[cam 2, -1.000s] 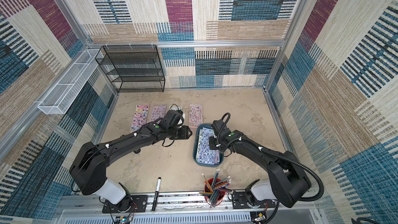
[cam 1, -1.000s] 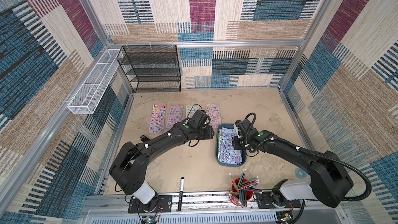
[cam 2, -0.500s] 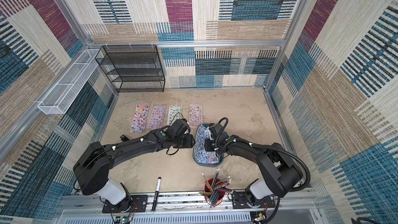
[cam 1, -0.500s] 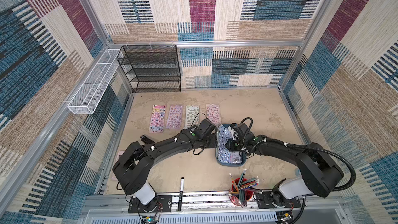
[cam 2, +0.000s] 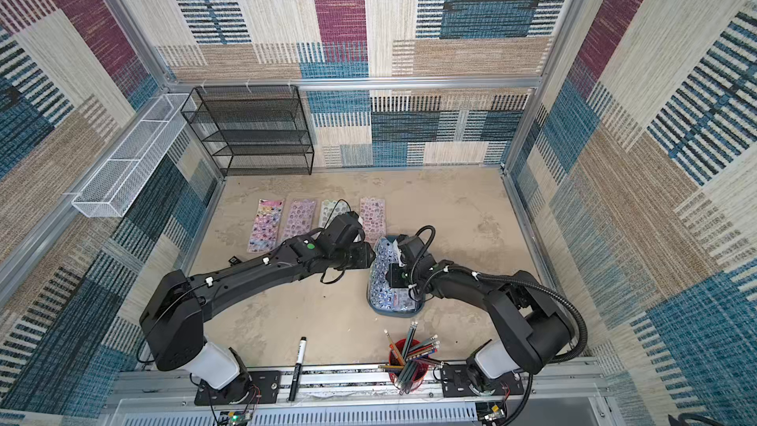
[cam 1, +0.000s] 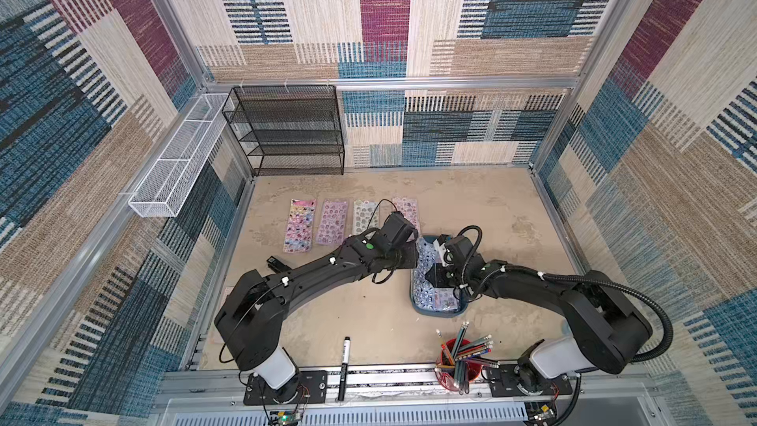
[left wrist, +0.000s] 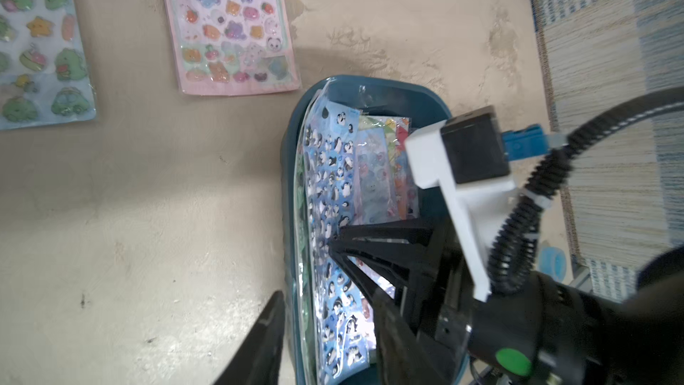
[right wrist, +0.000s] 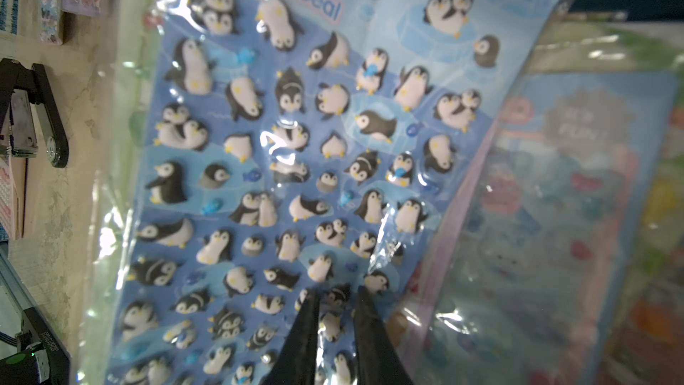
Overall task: Take the stickers out of the storage box
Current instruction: Pick up the sticker from the storage box.
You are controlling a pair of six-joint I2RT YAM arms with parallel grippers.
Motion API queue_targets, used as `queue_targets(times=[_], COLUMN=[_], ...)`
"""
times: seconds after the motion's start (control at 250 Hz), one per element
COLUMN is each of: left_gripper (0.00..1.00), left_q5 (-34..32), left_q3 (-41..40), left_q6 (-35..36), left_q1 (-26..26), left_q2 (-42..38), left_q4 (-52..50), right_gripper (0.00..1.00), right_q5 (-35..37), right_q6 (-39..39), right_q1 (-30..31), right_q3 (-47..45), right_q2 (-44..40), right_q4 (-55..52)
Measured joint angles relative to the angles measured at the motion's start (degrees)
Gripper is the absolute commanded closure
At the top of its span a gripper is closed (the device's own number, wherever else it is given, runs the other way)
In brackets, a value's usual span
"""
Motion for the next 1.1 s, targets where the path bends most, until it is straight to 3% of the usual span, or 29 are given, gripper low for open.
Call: queue_targets(times=[0.548,0.684,0.792,1.1], left_gripper=[0.59,0.71,1.0,1.0], left_q5=[0.4,-0.4,-0.4,1.0], left_q3=[5.9,8.1,8.6,8.5], left_q6=[-0.2,-0.2,-0.2,-0.6], left_q1=[-1.9,-1.9,-2.0,-2.0], left_q2=[9.2,12.2,13.8,11.8], left_q4=[-1.4,-2.5,-2.6,-2.8], right_gripper=[0.79,0.79,0.79,0.75], right_q5=[0.9,0.9,1.1,2.8], right_q6=[0.0,-0.4,-0.5,-0.1], right_q1=[0.1,0.1,0.1,0.0], right_q3=[-2.2,-2.2,-2.4,-3.0], right_q2=[-2.2,-2.3,-3.0,-9.5], right_q4=[1.5,1.5,1.0,-7.2])
